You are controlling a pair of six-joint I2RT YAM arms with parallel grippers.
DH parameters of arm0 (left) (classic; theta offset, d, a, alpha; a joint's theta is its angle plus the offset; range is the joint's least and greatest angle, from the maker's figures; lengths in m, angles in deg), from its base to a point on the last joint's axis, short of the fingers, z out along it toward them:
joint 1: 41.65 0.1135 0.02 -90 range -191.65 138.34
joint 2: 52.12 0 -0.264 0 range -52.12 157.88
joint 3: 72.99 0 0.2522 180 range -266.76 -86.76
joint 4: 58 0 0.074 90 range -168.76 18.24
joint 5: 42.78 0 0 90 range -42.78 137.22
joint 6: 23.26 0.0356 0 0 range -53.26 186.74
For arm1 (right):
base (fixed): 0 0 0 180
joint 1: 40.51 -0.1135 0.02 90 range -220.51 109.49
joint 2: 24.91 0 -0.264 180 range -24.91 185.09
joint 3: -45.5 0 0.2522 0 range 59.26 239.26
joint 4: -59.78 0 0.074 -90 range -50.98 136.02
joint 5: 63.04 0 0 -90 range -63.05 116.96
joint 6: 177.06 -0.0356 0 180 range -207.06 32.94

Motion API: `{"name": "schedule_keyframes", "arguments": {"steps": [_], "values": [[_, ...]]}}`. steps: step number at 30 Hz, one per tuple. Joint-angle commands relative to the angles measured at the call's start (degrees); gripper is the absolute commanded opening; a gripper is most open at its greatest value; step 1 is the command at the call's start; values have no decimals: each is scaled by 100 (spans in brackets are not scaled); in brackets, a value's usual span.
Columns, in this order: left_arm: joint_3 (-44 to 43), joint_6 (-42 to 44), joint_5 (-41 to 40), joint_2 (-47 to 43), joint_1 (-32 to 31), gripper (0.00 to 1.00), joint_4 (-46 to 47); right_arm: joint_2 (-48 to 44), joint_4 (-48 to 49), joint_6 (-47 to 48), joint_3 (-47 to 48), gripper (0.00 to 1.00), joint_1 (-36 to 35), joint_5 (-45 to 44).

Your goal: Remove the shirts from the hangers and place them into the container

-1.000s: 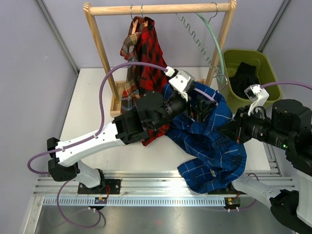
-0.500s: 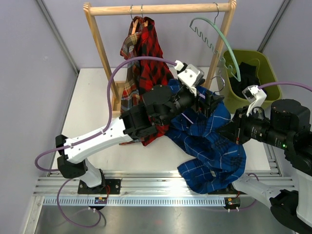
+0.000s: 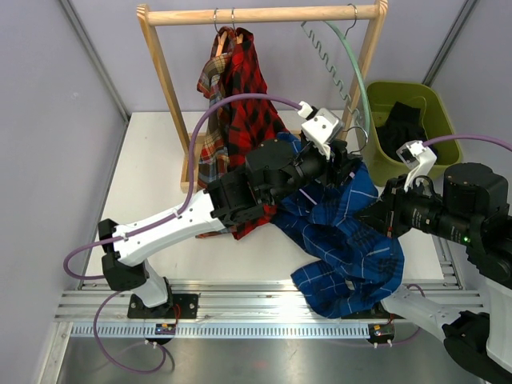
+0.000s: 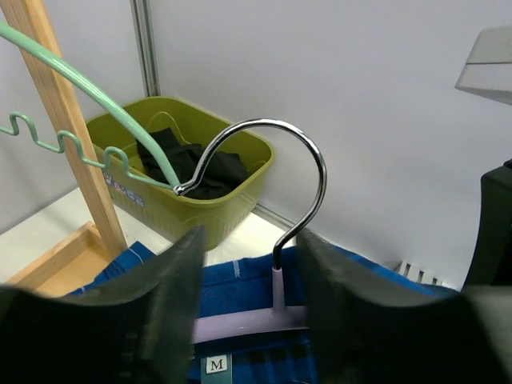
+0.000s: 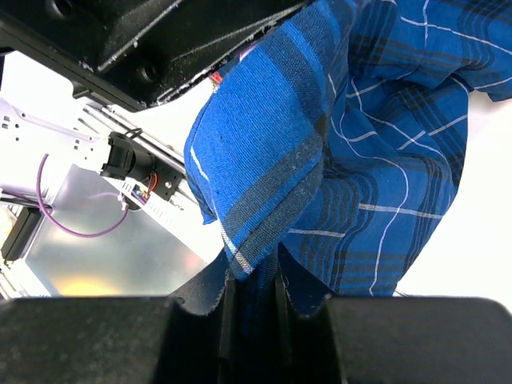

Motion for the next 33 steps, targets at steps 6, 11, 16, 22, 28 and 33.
{"name": "schedule_keyframes", "arguments": {"steps": [6, 11, 16, 22, 28, 33], "values": [[36, -11, 52, -273, 26, 24, -90, -1, 303, 21, 51, 0, -37, 154], [27, -160, 60, -317, 34, 6, -283, 34, 329, 12, -11, 0, -37, -30], [255, -362, 140, -326, 34, 0, -468, 104, 356, 65, -20, 0, -46, -241], [940, -276, -290, -712, 43, 0, -258, 157, 268, 65, 165, 22, -46, -619], [801, 103, -959, -774, 490, 0, -345, 122, 189, 74, 156, 75, -46, -585], [310, 77, -740, -555, 1088, 0, -424, 34, 127, 91, 95, 79, -37, -540]]}}
